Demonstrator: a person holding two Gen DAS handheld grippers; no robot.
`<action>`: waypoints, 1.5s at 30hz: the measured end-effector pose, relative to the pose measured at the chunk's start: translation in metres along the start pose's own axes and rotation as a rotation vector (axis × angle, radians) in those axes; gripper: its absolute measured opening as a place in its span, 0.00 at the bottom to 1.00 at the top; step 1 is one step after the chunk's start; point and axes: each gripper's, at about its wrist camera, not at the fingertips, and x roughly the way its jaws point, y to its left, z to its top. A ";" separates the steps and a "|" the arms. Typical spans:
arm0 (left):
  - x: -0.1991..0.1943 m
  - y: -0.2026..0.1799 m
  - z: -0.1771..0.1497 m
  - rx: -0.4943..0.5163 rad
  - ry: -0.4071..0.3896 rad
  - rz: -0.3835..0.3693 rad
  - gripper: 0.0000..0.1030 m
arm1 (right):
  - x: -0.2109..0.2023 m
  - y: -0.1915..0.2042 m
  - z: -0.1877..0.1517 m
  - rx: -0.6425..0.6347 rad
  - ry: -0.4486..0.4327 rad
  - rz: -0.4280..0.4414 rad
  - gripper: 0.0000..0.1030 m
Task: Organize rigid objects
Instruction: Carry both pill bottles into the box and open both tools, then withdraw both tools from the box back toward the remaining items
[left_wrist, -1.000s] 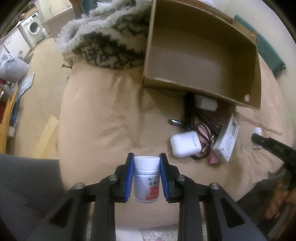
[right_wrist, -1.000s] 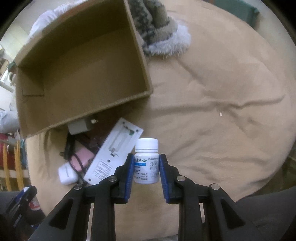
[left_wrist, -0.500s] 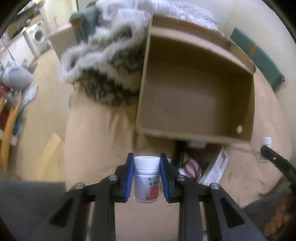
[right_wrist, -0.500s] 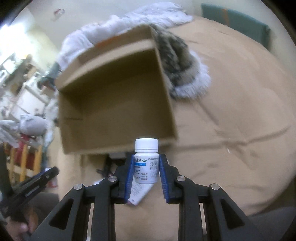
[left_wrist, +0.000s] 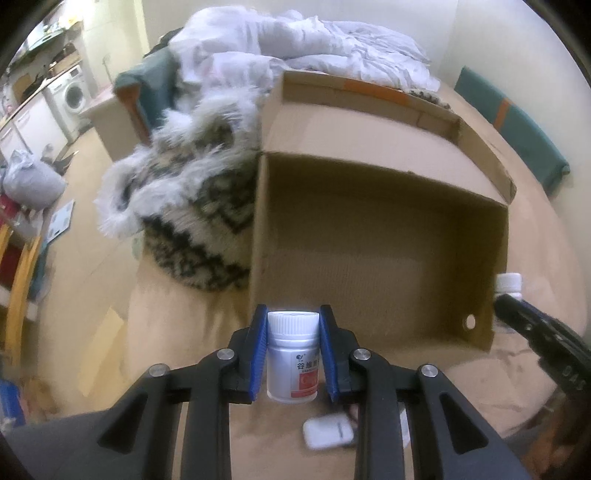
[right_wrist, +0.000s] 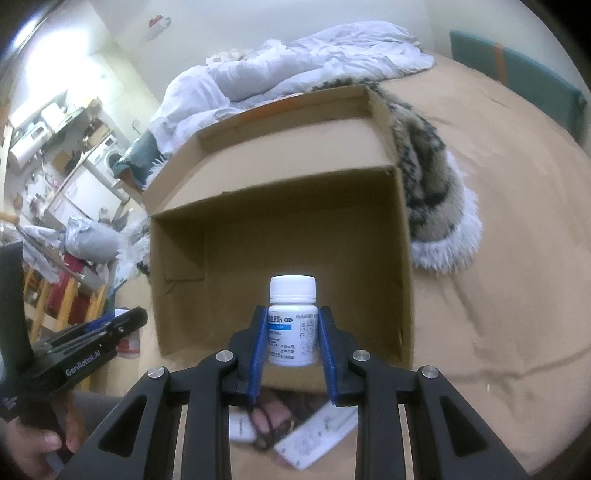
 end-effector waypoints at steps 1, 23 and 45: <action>0.005 -0.003 0.005 0.011 0.001 0.001 0.23 | 0.006 0.001 0.005 -0.007 0.004 -0.003 0.27; 0.093 -0.042 0.009 0.107 0.053 0.009 0.23 | 0.107 -0.028 0.005 0.057 0.178 -0.044 0.27; 0.090 -0.048 0.008 0.112 0.044 0.038 0.62 | 0.099 -0.026 0.017 0.071 0.127 0.015 0.65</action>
